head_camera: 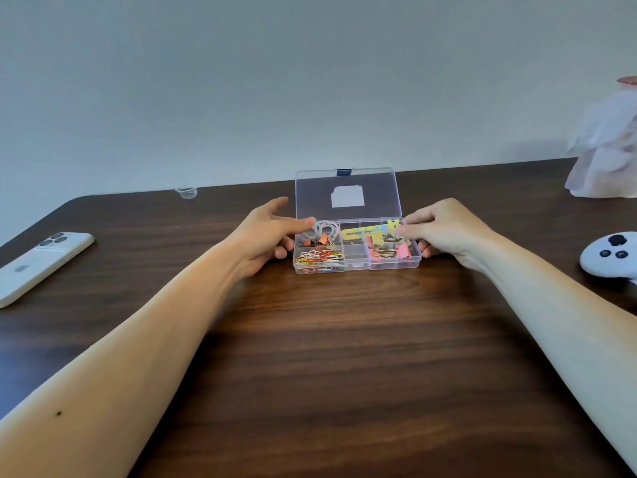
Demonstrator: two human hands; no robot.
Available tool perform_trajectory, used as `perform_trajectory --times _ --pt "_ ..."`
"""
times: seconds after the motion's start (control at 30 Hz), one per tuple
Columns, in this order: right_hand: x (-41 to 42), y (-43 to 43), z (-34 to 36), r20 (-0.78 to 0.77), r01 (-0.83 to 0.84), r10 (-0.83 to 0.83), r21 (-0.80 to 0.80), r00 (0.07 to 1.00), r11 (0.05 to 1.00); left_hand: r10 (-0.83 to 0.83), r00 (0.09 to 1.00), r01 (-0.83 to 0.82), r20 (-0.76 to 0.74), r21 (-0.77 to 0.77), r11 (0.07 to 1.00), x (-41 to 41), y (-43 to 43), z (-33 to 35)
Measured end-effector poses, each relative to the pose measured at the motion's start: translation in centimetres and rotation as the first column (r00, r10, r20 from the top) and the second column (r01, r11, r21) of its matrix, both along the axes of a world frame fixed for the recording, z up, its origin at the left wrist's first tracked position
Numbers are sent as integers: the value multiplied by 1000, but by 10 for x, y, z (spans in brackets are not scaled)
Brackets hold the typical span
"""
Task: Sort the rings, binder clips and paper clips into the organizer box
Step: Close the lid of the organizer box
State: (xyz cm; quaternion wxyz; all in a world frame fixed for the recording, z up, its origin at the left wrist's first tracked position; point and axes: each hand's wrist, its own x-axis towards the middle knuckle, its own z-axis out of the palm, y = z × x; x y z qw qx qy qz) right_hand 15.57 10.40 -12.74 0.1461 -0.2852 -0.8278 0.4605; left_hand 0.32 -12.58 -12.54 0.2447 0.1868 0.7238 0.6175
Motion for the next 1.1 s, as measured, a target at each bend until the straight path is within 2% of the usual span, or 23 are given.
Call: perform_trajectory --times 0.23,0.43,0.57,0.7,0.87,0.93,1.03,1.1 --pt "-2 4 -4 -25 11 -13 -81 1000 997 -45 993 39 110 54 998 -6 -7 -2" --pt "0 2 -3 -19 9 -11 -102 1000 995 -1 988 -14 153 98 995 -3 -12 5" --pt "2 -2 3 -22 34 -39 -220 999 975 10 982 -27 190 87 996 -4 -16 11" --pt "3 -3 8 -9 35 -41 -347 999 937 6 987 -13 158 44 999 -1 -14 12" --pt "6 -1 11 -8 18 -24 -427 1000 904 -41 986 33 163 55 998 -1 -19 12" --pt "6 -1 12 -5 9 -12 -432 1000 902 -52 990 51 129 9 999 -1 -18 11" --pt "6 0 12 -13 -9 3 -443 1000 896 -99 995 98 -1 -110 989 0 -16 8" --pt "6 -1 11 4 -44 49 -376 999 926 -120 987 101 -108 -167 981 2 -14 6"
